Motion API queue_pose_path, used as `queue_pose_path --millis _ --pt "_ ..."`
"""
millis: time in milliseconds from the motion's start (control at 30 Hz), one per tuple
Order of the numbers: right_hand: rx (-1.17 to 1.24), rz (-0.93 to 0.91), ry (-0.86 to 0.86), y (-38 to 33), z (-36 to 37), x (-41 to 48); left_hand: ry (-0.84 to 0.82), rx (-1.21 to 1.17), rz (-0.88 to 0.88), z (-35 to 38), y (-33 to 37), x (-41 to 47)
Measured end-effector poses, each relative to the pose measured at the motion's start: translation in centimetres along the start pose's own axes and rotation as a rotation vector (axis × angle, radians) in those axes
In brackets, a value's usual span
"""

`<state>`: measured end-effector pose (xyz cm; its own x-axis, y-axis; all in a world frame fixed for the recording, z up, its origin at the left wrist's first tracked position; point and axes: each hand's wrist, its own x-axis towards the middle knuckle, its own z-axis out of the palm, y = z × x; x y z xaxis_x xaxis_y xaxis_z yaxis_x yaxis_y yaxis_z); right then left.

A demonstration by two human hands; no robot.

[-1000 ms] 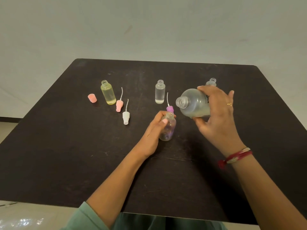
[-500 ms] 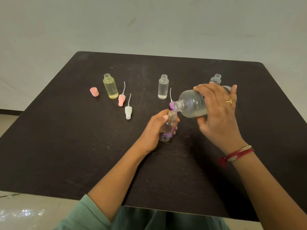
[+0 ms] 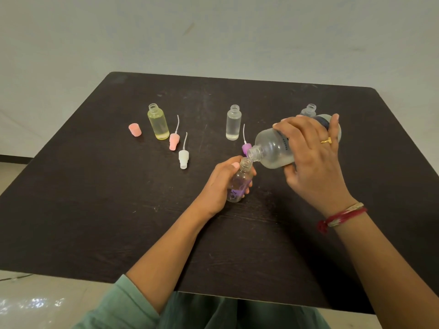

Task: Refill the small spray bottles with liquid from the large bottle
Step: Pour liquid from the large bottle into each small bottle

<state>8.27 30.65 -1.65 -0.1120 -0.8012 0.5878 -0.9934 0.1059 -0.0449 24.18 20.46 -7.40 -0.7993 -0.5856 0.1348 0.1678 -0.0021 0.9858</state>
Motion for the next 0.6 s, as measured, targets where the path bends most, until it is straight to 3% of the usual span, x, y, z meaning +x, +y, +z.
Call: queue_pose_path --millis 600 --pt "-0.121 -0.089 0.003 0.3 -0.65 0.59 -0.011 0.031 -0.053 -0.12 0.03 0.09"
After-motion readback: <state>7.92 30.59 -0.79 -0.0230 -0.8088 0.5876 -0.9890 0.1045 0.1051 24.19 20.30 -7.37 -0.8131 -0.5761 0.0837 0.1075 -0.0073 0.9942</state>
